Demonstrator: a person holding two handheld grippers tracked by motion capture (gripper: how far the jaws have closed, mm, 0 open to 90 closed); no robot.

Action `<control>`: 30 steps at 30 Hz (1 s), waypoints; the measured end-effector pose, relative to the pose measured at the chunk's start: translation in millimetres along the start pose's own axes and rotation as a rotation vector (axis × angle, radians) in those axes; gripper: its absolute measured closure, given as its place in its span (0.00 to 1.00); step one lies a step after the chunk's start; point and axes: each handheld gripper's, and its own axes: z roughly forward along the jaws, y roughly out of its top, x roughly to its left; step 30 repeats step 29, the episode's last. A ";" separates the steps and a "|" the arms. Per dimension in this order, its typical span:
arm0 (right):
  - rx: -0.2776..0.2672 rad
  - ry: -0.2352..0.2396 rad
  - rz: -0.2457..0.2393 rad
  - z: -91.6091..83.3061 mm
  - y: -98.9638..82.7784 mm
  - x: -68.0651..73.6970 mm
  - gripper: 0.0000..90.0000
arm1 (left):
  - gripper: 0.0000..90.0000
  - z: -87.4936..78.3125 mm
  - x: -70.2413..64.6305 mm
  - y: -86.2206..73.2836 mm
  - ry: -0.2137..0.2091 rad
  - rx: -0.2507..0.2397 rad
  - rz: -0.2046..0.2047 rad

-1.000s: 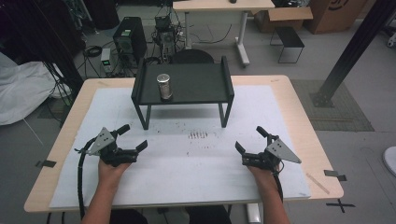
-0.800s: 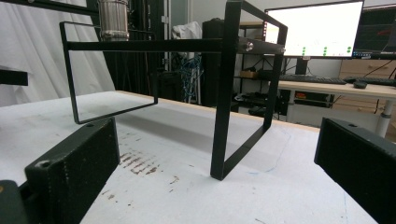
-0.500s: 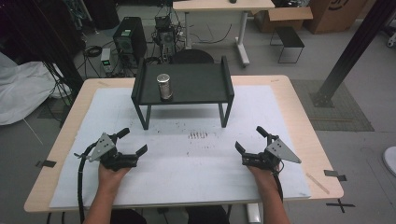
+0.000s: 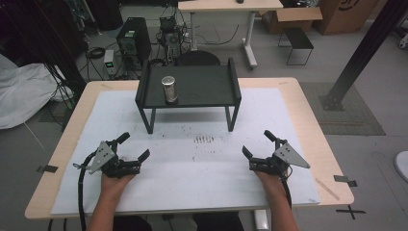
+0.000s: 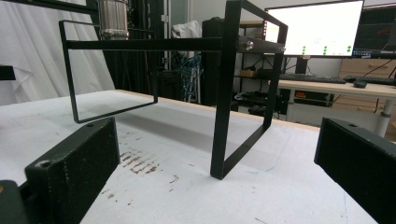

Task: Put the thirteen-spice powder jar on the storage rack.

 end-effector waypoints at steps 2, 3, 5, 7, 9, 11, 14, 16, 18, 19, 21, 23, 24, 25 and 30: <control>-0.001 0.000 0.000 -0.1 0.0 0.0 0.00 | 0.00 0.0 0.0 0.0 0.000 -0.001 -0.001; -0.001 0.000 0.001 -0.1 0.0 0.0 0.00 | 0.00 -0.1 -0.1 -0.1 0.000 -0.001 0.001; -0.004 -0.001 0.000 -0.3 -0.1 0.0 0.00 | 0.00 -0.1 -0.4 0.0 0.002 -0.001 0.004; -0.004 -0.001 0.001 -0.4 -0.1 0.1 0.00 | 0.00 -0.1 -0.4 0.0 0.004 -0.001 0.004; -0.003 -0.001 0.002 -0.4 -0.1 -0.1 0.00 | 0.00 -0.1 -0.2 -0.1 0.003 0.000 0.001; -0.003 -0.001 0.002 -0.4 -0.1 -0.1 0.00 | 0.00 -0.2 -0.4 -0.1 0.004 -0.001 0.004; -0.003 0.000 0.000 -0.2 -0.1 0.0 0.00 | 0.00 -0.4 -0.7 -0.1 0.006 -0.003 0.007; -0.002 0.000 -0.001 -0.2 -0.1 0.1 0.00 | 0.00 -0.6 -1.0 -0.2 0.006 -0.006 0.009; -0.002 0.000 -0.001 -0.2 -0.1 0.2 0.00 | 0.00 -0.6 -1.1 -0.2 0.007 -0.006 0.009; -0.003 -0.001 -0.001 -0.2 -0.1 0.2 0.00 | 0.00 -0.7 -1.1 -0.2 0.007 -0.005 0.010; -0.001 0.000 -0.002 -0.1 -0.1 0.3 0.00 | 0.00 -0.6 -1.1 -0.2 0.008 -0.006 0.009; -0.002 -0.001 -0.002 -0.1 -0.1 0.2 0.00 | 0.00 -0.4 -0.9 -0.2 0.008 -0.004 0.007; -0.002 -0.001 -0.002 -0.1 -0.1 0.2 0.00 | 0.00 -0.5 -0.9 -0.2 0.007 -0.004 0.007; -0.001 0.000 -0.002 -0.1 -0.1 0.3 0.00 | 0.00 -0.4 -0.9 -0.2 0.008 -0.004 0.007; 0.001 0.000 -0.003 -0.1 0.0 0.3 0.00 | 0.00 -0.5 -0.7 -0.2 0.008 -0.004 0.004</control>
